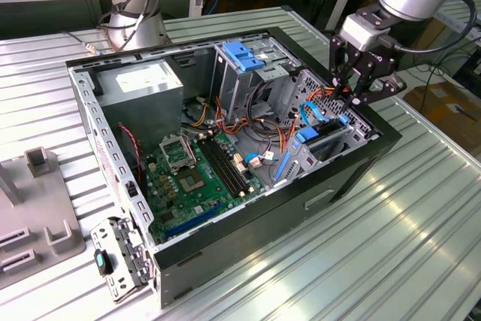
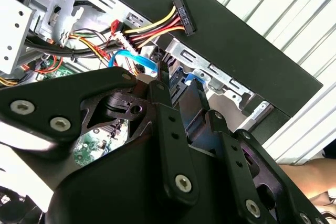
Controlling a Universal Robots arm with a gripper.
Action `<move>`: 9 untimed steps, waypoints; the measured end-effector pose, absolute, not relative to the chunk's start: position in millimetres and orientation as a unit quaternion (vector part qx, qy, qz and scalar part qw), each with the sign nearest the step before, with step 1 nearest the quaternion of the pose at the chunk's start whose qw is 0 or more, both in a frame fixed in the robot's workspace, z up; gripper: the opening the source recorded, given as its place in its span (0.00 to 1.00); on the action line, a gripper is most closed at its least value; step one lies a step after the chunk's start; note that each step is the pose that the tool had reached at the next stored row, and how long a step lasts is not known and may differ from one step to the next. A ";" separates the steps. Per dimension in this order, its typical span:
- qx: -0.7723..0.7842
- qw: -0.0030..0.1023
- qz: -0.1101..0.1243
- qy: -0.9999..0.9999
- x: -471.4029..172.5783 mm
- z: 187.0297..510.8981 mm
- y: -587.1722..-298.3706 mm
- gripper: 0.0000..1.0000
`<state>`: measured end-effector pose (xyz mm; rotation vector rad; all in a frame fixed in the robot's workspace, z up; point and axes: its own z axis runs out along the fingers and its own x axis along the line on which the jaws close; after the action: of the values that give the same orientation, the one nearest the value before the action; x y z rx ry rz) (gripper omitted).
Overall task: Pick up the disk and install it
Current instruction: 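Insert the second disk wire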
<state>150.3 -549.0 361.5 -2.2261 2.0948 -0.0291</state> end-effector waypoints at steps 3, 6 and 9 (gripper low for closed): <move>-0.728 0.042 -0.009 0.685 150.7 361.5 -549.0 0.36; -0.728 0.042 -0.009 0.685 150.8 361.4 -549.0 0.36; -0.728 0.042 -0.009 0.685 150.9 361.4 -549.0 0.36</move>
<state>150.9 -549.0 361.4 -2.2261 2.0948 -0.0290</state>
